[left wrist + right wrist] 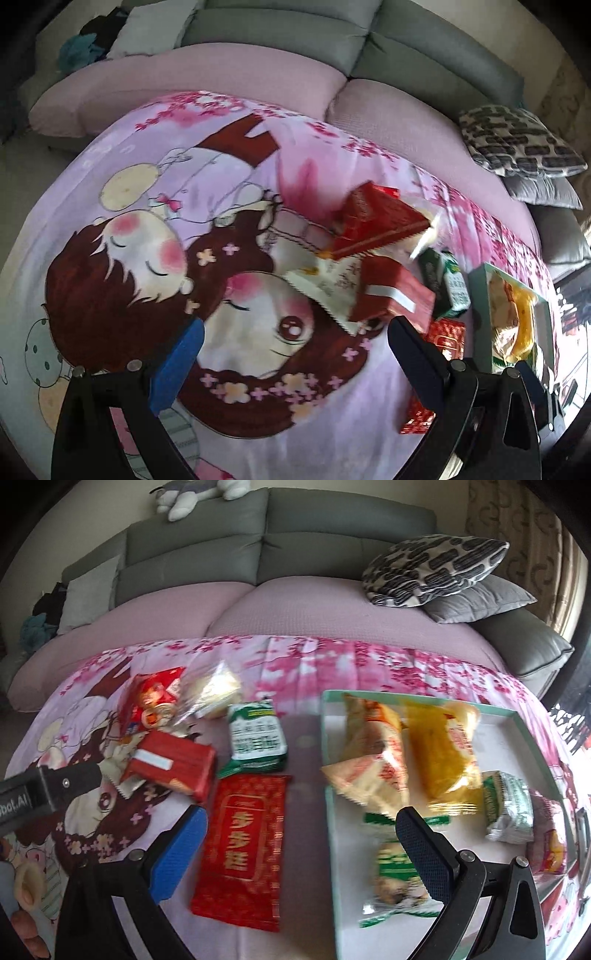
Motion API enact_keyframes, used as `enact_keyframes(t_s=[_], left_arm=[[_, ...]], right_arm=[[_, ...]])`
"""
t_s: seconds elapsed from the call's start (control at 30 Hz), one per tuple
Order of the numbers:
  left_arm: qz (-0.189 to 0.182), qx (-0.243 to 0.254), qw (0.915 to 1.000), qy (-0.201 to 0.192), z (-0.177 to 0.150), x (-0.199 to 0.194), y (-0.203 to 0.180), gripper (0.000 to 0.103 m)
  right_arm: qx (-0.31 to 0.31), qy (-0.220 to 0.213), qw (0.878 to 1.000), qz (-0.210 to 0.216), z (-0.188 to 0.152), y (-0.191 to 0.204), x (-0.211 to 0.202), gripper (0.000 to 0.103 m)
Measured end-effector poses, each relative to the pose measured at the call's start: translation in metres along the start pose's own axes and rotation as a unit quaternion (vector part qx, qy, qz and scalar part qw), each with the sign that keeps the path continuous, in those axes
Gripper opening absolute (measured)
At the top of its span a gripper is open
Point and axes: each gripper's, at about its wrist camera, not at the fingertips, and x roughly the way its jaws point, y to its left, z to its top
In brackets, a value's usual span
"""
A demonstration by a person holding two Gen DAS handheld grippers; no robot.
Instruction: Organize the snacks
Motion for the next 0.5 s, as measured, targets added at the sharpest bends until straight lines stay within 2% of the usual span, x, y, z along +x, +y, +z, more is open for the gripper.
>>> enact_keyframes(t_s=[0.27,0.5], left_arm=[[0.005,-0.010,0.9998,0.018,0.000,0.009,0.015,0.100],[0.003,-0.012,0.9996,0.027,-0.001,0.016,0.020,0.100]], right_arm=[[-0.015,0.014,1.000,0.013,-0.005,0.022,0.006,0.102],[-0.006,0.014,1.000,-0.004,-0.006,0.019,0.004,0.090]])
